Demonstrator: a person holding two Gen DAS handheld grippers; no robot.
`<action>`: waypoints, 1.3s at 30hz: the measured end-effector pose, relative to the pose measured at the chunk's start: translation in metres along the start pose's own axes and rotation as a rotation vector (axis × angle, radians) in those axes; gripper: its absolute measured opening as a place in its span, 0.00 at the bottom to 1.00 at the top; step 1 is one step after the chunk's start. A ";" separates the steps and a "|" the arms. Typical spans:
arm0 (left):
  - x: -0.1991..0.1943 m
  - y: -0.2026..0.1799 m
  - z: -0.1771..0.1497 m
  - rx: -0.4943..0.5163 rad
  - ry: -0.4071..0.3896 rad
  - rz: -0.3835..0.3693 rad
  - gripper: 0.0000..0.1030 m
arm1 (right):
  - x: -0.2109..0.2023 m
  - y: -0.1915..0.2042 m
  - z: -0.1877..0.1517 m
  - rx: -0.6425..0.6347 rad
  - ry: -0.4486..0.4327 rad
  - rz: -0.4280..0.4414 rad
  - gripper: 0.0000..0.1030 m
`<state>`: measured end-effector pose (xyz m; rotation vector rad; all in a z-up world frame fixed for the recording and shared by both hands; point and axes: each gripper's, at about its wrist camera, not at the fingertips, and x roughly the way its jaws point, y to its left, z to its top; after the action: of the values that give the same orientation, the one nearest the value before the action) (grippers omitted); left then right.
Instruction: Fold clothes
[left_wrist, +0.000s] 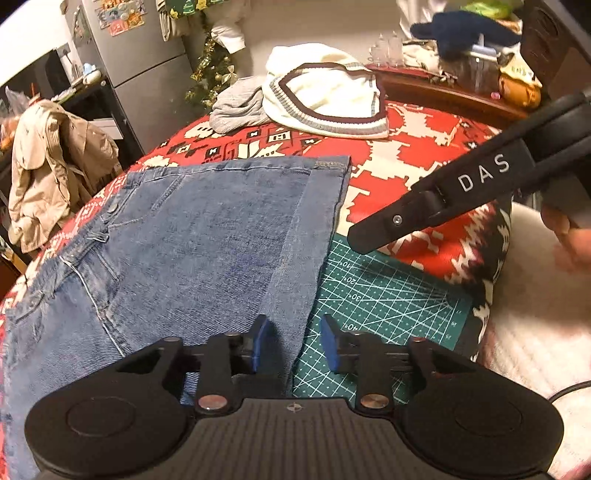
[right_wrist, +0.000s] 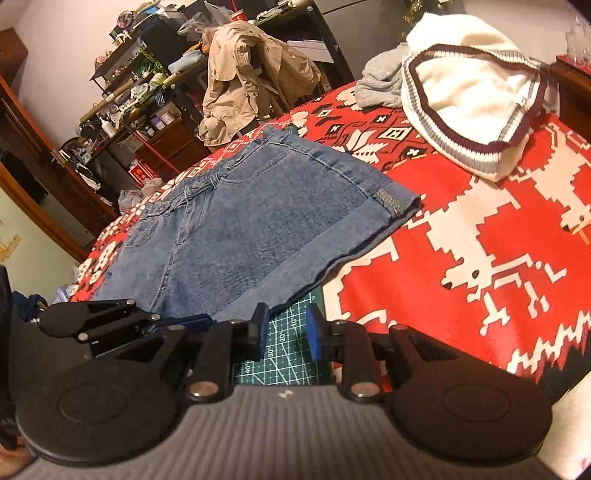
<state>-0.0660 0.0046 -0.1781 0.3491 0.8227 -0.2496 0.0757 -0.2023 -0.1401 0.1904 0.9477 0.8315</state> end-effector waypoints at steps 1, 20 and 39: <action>0.000 0.001 0.000 0.002 0.001 0.008 0.17 | 0.001 -0.001 0.000 0.004 0.002 0.006 0.25; -0.007 0.072 -0.014 -0.627 -0.051 -0.237 0.04 | 0.042 0.000 0.000 0.220 0.108 0.109 0.25; -0.007 0.092 -0.023 -0.727 -0.076 -0.279 0.04 | 0.092 -0.006 -0.006 0.614 0.178 0.174 0.16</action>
<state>-0.0540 0.0987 -0.1683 -0.4567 0.8310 -0.2053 0.1028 -0.1426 -0.2055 0.7463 1.3523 0.7012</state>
